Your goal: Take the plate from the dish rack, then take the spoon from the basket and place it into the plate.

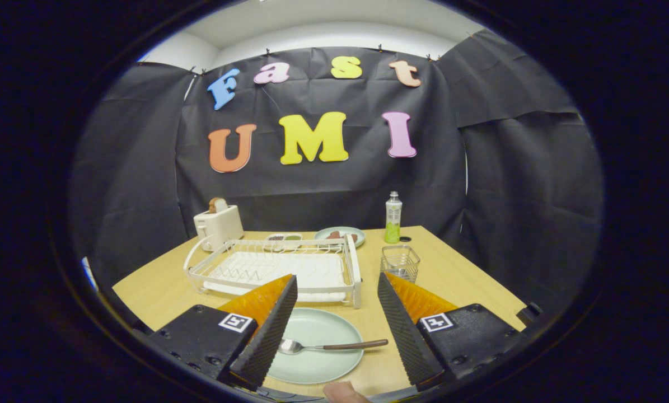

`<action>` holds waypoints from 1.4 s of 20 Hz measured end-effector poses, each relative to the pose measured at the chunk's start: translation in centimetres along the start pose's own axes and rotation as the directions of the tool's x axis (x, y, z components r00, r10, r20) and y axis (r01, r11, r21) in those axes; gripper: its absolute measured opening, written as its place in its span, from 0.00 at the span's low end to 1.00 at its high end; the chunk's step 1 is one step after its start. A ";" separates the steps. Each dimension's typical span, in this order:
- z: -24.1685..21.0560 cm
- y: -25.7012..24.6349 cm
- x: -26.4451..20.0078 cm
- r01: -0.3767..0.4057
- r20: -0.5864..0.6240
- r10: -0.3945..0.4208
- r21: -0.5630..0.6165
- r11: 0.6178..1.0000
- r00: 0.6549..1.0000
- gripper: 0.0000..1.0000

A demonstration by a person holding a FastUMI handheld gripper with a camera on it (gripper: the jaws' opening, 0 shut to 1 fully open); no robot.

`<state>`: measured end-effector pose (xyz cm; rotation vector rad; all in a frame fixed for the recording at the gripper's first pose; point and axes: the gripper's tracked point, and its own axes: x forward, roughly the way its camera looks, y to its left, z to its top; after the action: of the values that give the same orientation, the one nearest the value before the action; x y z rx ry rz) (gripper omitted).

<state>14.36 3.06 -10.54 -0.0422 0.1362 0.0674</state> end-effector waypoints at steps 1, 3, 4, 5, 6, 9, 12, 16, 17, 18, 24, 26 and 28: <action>0.3 0.1 -0.8 0.001 0.006 -0.001 -0.004 1.000 1.000 0.94; 0.9 0.1 -2.6 0.005 0.025 -0.004 -0.021 1.000 1.000 0.94; 1.2 0.3 -3.5 0.001 0.037 0.000 -0.029 1.000 0.999 0.94; 1.6 0.4 -4.4 -0.004 0.047 0.006 -0.032 0.999 0.999 0.94; 1.9 0.6 -5.2 -0.010 0.058 0.012 -0.032 0.999 0.998 0.94; 3.1 0.5 -7.9 -0.013 0.093 0.018 -0.055 0.998 0.995 0.94; 4.0 -0.1 -10.6 0.003 0.137 0.006 -0.065 0.998 0.991 0.94; 5.2 -1.3 -12.9 0.012 0.185 -0.006 -0.029 1.000 0.983 0.94; 5.5 -1.5 -13.3 0.013 0.198 -0.009 -0.020 1.000 0.980 0.94; 5.8 -1.7 -13.6 0.014 0.210 -0.011 -0.014 1.000 0.978 0.94; 6.2 -1.8 -15.1 0.007 0.245 -0.003 -0.015 1.000 0.969 0.94; 6.3 -1.6 -15.2 0.002 0.251 0.004 -0.025 1.000 0.968 0.94; 6.2 -1.3 -15.5 -0.001 0.252 0.010 -0.035 0.999 0.968 0.94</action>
<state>0.00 1.03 -2.25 -0.0678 -0.1199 0.0802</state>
